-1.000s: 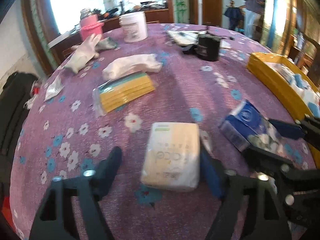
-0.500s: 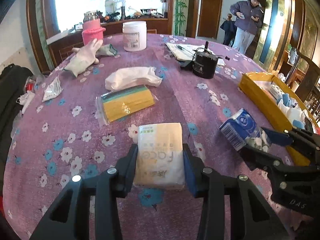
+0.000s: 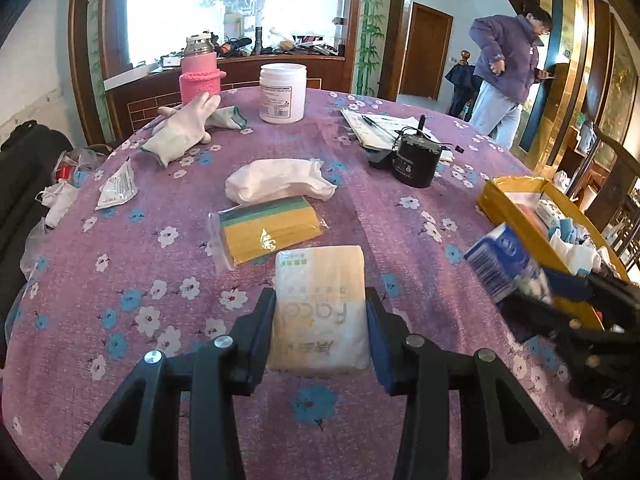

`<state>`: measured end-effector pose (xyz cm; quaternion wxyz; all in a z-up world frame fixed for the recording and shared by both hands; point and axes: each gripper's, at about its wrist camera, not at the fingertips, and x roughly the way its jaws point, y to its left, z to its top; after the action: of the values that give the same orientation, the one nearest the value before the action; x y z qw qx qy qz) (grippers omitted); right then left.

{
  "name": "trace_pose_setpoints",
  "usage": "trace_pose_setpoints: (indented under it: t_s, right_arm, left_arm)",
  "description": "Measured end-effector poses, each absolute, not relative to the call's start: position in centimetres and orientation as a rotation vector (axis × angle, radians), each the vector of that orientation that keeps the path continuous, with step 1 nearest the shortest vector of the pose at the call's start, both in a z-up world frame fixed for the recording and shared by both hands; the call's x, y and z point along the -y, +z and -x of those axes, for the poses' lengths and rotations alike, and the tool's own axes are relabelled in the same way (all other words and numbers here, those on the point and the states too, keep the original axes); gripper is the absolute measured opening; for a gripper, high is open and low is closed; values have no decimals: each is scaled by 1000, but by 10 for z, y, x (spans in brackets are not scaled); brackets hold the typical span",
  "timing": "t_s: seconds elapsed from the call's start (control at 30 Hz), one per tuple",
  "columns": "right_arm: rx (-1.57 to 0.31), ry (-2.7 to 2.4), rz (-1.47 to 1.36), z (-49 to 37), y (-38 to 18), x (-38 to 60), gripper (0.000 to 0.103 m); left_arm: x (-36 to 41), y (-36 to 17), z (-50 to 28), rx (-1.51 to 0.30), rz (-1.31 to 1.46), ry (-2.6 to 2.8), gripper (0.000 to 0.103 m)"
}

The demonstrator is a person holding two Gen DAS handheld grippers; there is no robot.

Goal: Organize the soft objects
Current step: 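Carry the white tissue pack with the left gripper while the right carries the blue pack to the tray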

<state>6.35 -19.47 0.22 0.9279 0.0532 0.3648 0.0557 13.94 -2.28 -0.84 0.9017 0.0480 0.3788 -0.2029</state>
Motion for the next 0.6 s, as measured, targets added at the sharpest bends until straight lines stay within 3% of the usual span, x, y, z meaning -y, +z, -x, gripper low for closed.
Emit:
trace_pose_setpoints:
  t_s: [0.6]
  right_arm:
    - [-548, 40, -297, -29, 60, 276, 55]
  left_arm:
    - [85, 38, -102, -701, -209, -477, 42]
